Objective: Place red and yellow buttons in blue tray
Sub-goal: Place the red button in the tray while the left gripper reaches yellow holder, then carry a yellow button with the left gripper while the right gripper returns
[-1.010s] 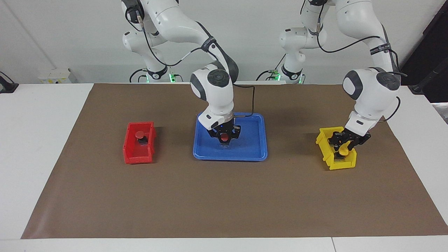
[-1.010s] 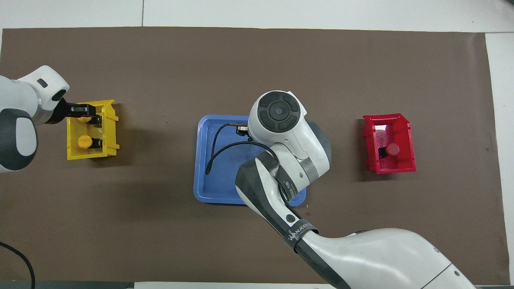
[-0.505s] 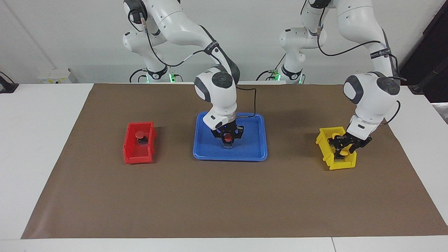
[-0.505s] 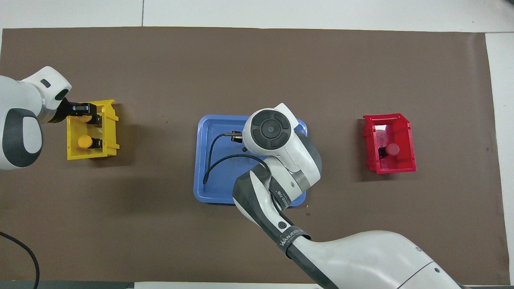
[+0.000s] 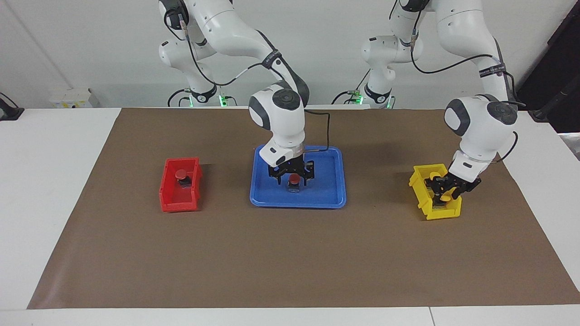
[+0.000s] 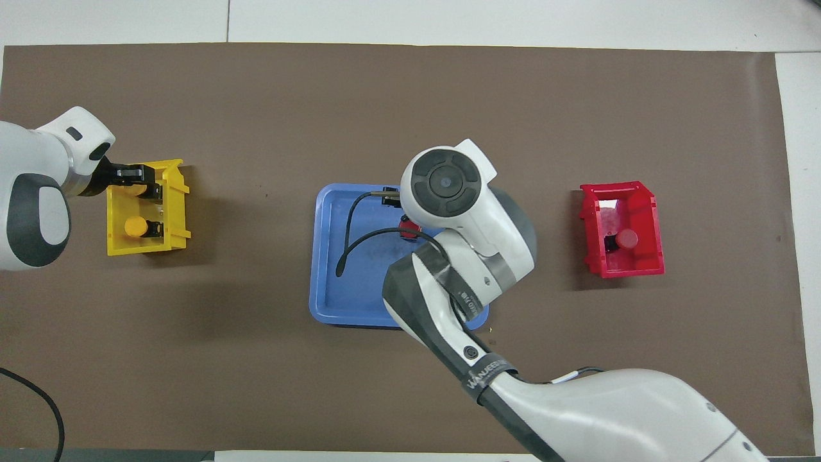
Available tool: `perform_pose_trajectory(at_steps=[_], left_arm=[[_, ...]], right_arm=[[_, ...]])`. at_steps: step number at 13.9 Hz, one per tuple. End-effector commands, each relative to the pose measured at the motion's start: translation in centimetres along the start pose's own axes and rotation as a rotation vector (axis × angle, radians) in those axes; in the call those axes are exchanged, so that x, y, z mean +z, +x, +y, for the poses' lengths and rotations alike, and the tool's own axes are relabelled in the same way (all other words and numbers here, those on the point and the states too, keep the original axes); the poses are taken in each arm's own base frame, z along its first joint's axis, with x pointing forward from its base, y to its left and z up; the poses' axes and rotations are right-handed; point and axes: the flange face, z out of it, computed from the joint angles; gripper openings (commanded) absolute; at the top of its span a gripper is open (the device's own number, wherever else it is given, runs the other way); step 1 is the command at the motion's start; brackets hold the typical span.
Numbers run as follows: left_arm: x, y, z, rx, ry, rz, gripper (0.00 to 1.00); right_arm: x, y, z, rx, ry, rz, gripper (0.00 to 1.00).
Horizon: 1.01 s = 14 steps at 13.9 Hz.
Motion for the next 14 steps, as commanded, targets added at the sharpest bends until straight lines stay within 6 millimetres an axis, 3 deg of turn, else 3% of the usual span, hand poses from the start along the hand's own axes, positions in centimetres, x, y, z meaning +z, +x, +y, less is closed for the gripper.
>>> perform_pose_trajectory(at_steps=[1, 2, 3, 4, 5, 7, 8, 10, 11, 12, 14], left_arm=[[0.6, -0.2, -0.8, -0.016, 0.012, 0.022, 0.61], [1.0, -0.5, -0.8, -0.016, 0.012, 0.028, 0.61], [1.1, -0.6, -0.8, -0.022, 0.013, 0.036, 0.55], [1.3, -0.6, -0.7, -0.052, 0.012, 0.030, 0.20], [1.0, -0.4, -0.6, -0.077, 0.011, 0.030, 0.02], [-0.8, 0.6, -0.8, -0.079, 0.010, 0.006, 0.02], [-4.1, 2.1, -0.3, -0.064, 0.015, -0.019, 0.02], [-11.0, 4.9, -0.2, -0.027, 0.090, -0.049, 0.02], [-13.2, 5.6, 2.5, -0.020, 0.125, -0.069, 0.02], [-13.3, 5.6, 6.6, -0.061, 0.134, -0.075, 0.02], [-11.5, 3.8, 15.7, -0.175, 0.115, -0.042, 0.02]], right_arm=[[-5.0, 3.2, 9.4, -0.062, -0.039, -0.022, 0.93], [-6.4, 3.4, 14.1, -0.083, -0.048, -0.045, 0.93], [-6.9, 3.2, 17.5, -0.110, -0.045, -0.063, 0.93], [-7.0, 2.9, 20.6, -0.129, -0.051, -0.085, 0.97], [-6.7, 2.8, 24.0, -0.141, -0.058, -0.111, 0.97], [-5.2, 2.5, 30.1, -0.151, -0.015, -0.151, 0.97], [-4.5, 2.0, 31.7, -0.157, 0.012, -0.151, 0.95], [-2.4, 0.2, 32.3, -0.164, 0.014, -0.114, 0.86], [-1.5, -0.7, 32.5, -0.163, 0.013, -0.103, 0.84], [-0.6, -1.2, 32.6, -0.166, 0.013, -0.101, 0.82], [0.6, -1.7, 33.4, -0.183, 0.013, -0.089, 0.80]])
